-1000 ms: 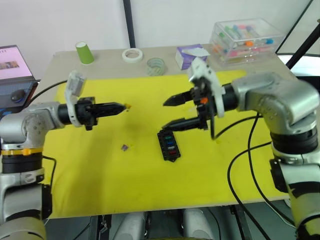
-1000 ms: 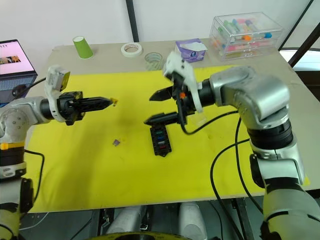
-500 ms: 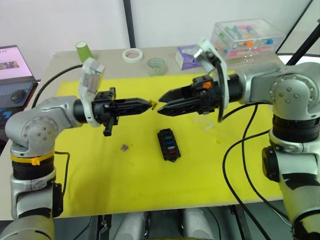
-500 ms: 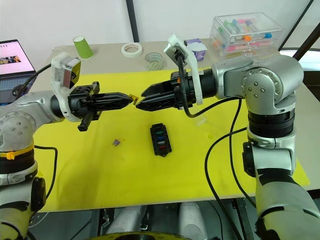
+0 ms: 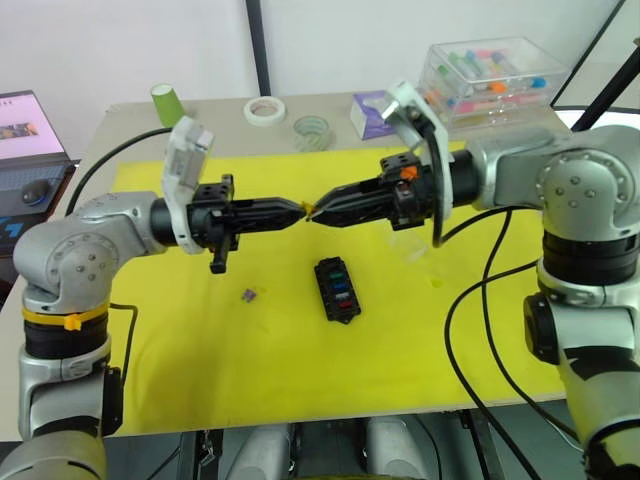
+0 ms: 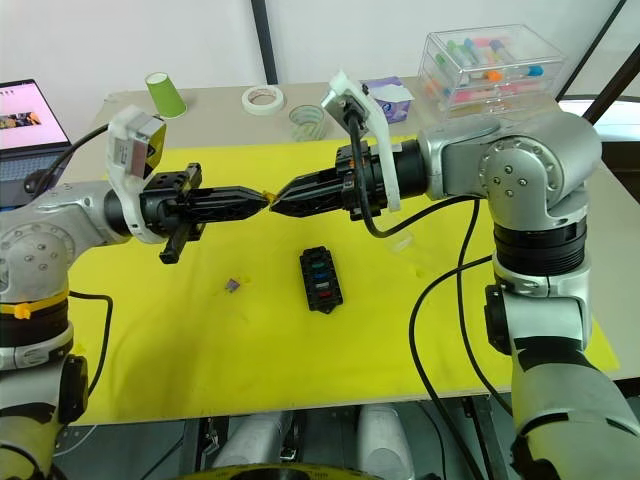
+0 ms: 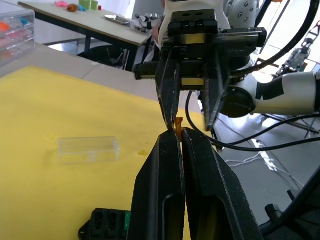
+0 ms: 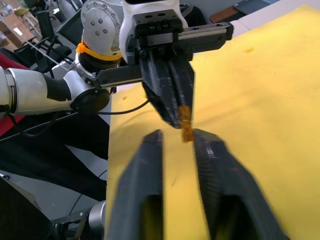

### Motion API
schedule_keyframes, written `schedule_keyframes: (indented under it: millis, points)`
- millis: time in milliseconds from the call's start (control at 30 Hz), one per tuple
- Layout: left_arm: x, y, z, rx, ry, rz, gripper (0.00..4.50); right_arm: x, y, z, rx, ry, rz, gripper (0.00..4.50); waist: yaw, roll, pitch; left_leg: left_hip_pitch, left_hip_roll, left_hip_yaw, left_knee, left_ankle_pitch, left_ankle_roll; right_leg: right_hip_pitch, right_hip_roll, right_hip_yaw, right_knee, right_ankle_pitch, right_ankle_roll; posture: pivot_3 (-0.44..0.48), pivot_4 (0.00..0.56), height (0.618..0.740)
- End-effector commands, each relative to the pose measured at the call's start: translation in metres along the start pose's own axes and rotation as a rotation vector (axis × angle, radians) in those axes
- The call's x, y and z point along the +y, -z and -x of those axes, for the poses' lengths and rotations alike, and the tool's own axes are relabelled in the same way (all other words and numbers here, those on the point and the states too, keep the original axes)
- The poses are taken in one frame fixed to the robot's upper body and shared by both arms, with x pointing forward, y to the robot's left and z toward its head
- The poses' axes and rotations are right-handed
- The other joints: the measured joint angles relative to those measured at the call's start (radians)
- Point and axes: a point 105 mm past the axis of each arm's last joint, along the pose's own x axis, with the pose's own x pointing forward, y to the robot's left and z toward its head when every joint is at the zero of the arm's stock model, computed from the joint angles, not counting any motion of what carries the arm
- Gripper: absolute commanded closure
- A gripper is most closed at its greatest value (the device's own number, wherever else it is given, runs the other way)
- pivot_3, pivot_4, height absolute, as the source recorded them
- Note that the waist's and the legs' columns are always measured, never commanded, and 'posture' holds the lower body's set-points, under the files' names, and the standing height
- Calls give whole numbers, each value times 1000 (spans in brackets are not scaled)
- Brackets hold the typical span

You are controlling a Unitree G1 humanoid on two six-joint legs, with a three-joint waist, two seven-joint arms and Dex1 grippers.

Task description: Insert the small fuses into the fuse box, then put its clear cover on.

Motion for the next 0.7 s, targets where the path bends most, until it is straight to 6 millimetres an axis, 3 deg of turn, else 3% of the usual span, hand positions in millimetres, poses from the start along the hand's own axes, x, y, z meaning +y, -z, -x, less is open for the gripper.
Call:
schedule_keyframes:
  millis: [33, 400, 433, 700]
  points:
    - [-5, -6, 0, 0, 14, -47, 4500, 7, -7, -1, -5, -9, 66, 4127, 0, 0, 0, 0, 0, 0, 0, 0, 0, 0, 0, 0, 0, 0, 0, 0, 150, 740]
    - [-4, -5, 0, 1, 6, -44, 4500, 8, -5, 0, 0, -12, 76, 4127, 0, 0, 0, 0, 0, 0, 0, 0, 0, 0, 0, 0, 0, 0, 0, 0, 150, 740]
    - [-4, -5, 0, 2, 5, -45, 4500, 9, -5, 1, 1, -13, 77, 4449, 0, 0, 0, 0, 0, 0, 0, 0, 0, 0, 0, 0, 0, 0, 0, 0, 150, 740]
    - [-1, -2, 1, 9, -4, -43, 4500, 9, -6, 0, 6, -15, 83, 4476, 0, 0, 0, 0, 0, 0, 0, 0, 0, 0, 0, 0, -1, 0, 0, 0, 150, 740]
